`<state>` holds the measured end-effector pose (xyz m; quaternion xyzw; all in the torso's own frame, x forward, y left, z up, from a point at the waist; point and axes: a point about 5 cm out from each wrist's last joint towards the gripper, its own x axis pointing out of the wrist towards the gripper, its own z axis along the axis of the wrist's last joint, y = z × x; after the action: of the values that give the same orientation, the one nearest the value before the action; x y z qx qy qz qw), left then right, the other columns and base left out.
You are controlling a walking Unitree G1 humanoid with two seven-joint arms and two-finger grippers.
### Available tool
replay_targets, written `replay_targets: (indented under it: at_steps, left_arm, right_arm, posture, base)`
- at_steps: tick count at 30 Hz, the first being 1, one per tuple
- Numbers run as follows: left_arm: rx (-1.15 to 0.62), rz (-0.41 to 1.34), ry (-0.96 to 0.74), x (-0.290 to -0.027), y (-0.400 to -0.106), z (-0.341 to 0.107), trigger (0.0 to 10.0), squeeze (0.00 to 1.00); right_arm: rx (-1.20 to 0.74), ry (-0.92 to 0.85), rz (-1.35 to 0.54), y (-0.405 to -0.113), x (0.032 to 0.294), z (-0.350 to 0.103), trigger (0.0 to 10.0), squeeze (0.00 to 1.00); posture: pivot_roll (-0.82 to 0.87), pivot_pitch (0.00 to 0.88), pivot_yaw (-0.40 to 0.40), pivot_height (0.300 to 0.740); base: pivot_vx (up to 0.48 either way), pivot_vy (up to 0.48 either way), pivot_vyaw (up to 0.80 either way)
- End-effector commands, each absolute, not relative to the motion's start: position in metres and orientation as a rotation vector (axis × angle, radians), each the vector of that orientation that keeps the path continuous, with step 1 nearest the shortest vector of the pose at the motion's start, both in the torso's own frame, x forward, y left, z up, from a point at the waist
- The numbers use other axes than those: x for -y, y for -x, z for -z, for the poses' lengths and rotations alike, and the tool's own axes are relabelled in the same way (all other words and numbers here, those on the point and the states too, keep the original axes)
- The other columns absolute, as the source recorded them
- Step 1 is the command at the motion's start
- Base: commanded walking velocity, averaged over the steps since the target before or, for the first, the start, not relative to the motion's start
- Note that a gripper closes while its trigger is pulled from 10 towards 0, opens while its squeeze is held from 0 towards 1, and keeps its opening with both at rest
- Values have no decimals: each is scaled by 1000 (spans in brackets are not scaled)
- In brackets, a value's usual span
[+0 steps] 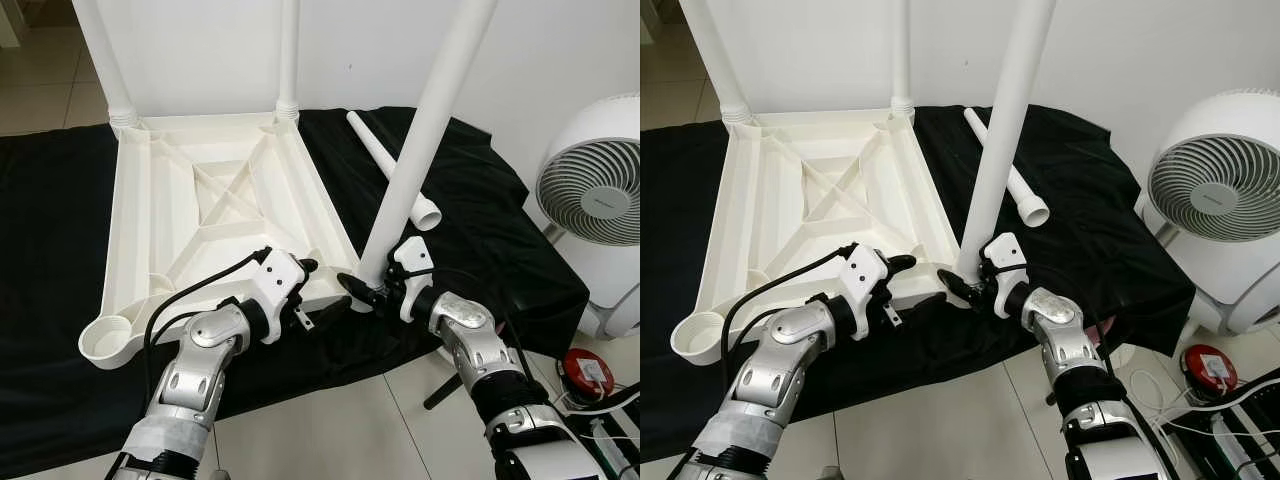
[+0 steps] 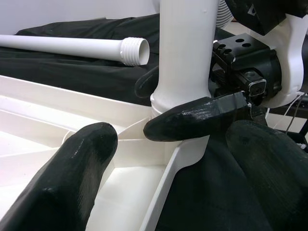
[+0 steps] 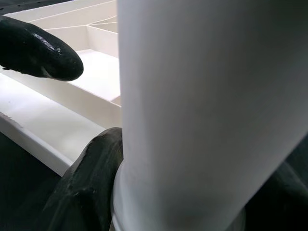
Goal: Building children table
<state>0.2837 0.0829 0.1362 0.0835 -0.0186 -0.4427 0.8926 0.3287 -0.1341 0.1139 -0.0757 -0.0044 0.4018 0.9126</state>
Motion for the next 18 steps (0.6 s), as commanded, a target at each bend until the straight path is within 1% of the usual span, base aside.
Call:
replay_targets:
  at_steps: [1,3,5,6,8,9,13,14,16,17,18]
  left_arm:
    - [36,772,-170,-87,-289,-135,10000,0]
    - [37,771,-169,-86,-289,-136,10000,0]
    - [38,770,-168,-86,-289,-136,10000,0]
    - [38,770,-168,-86,-289,-136,10000,0]
    - [35,770,-164,-85,-287,-135,10000,0]
    - [35,770,-164,-85,-287,-135,10000,0]
    - [26,775,-148,-82,-284,-132,10000,0]
    - [26,775,-148,-82,-284,-132,10000,0]
    - [26,776,-145,-81,-284,-132,10000,0]
    - [26,776,-145,-81,-284,-132,10000,0]
    - [27,776,-144,-80,-284,-132,10000,0]
  right_arm:
    - [0,128,-803,-329,133,-110,10000,0]
    - [0,116,-778,-329,133,-110,10000,0]
    - [-8,111,-679,-331,133,-109,10000,0]
    - [-8,111,-679,-331,133,-109,10000,0]
    - [-13,79,-571,-329,128,-106,10000,0]
    - [-13,79,-571,-329,128,-106,10000,0]
    - [-43,-32,-326,-322,114,-101,10000,0]
    - [-43,-32,-326,-322,114,-101,10000,0]
    - [-47,-31,-214,-319,109,-100,10000,0]
    - [-47,-31,-214,-319,109,-100,10000,0]
    - [-47,-34,-172,-318,106,-100,10000,0]
  posture:
    - [-1,0,-66,740]
    - [-1,0,-72,740]
    - [-5,0,-71,740]
    - [-5,0,-71,740]
    - [-14,0,-68,740]
    - [-14,0,-68,740]
    - [-18,0,-69,740]
    - [-18,0,-69,740]
    - [-19,0,-70,740]
    - [-19,0,-70,740]
    - [-19,0,-70,740]
  base:
    - [0,0,0]
    - [0,0,0]
    - [0,0,0]
    - [0,0,0]
    - [0,0,0]
    - [0,0,0]
    - [0,0,0]
    - [0,0,0]
    - [0,0,0]
    - [0,0,0]
    - [0,0,0]
